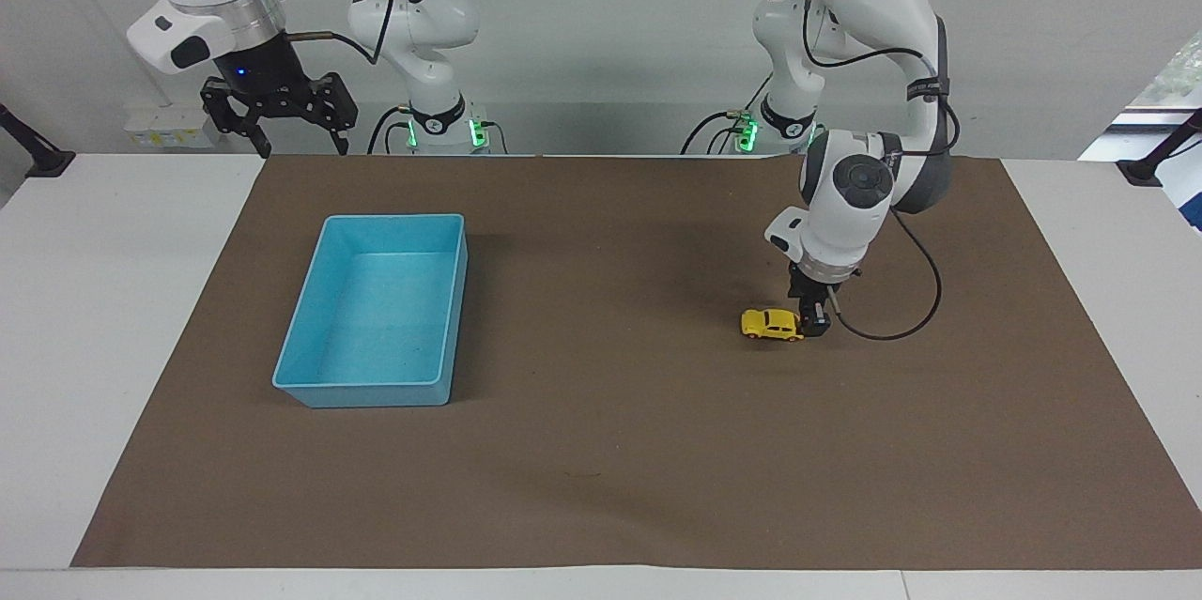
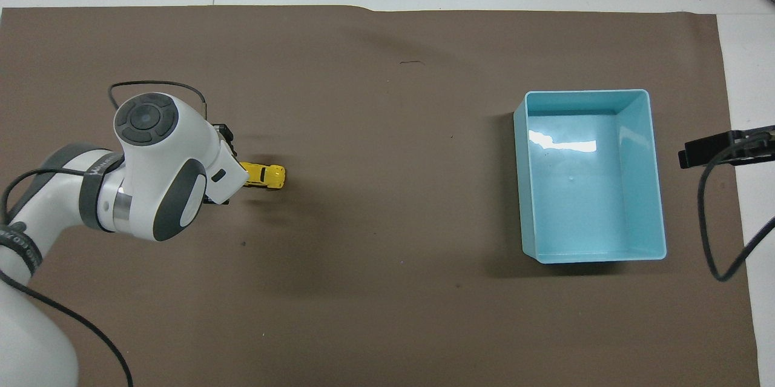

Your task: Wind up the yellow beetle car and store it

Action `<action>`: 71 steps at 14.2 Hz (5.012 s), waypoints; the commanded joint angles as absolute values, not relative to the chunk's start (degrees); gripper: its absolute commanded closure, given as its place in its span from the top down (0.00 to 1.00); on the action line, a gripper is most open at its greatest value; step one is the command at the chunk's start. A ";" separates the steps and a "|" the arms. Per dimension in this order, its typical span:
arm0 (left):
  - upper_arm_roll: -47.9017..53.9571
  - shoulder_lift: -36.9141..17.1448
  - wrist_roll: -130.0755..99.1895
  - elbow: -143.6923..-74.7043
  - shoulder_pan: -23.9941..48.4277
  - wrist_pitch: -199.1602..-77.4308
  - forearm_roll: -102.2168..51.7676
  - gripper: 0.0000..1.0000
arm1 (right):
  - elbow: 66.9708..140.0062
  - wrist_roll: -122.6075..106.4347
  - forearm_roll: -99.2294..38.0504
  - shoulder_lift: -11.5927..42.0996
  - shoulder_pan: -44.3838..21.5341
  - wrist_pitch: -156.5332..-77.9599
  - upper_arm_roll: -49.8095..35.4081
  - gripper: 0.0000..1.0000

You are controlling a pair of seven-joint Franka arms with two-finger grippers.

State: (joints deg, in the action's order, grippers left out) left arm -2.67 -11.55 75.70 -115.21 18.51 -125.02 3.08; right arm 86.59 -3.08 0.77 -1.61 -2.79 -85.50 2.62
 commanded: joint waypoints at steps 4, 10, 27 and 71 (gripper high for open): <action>-2.72 -4.23 60.09 -113.47 16.35 -119.89 4.13 1.00 | 86.48 -3.16 0.44 -2.02 -2.37 -84.38 2.46 1.00; -2.73 -4.13 21.78 -107.15 12.67 -118.92 4.13 1.00 | 86.92 -10.61 0.44 -2.72 -2.37 -80.60 2.55 1.00; -2.64 1.05 3.07 -86.13 6.06 -84.54 0.62 1.00 | 96.67 -52.36 0.44 -7.82 -5.70 -88.23 -1.84 1.00; -2.72 1.32 2.72 -86.57 6.06 -84.11 0.44 1.00 | 124.80 -66.53 0.44 9.76 -18.63 -137.55 -1.93 0.90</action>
State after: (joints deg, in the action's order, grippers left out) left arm -3.03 1.44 3.38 -87.29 6.33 -85.26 -0.35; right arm 124.36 -66.86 0.75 10.02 -18.46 -136.57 -2.16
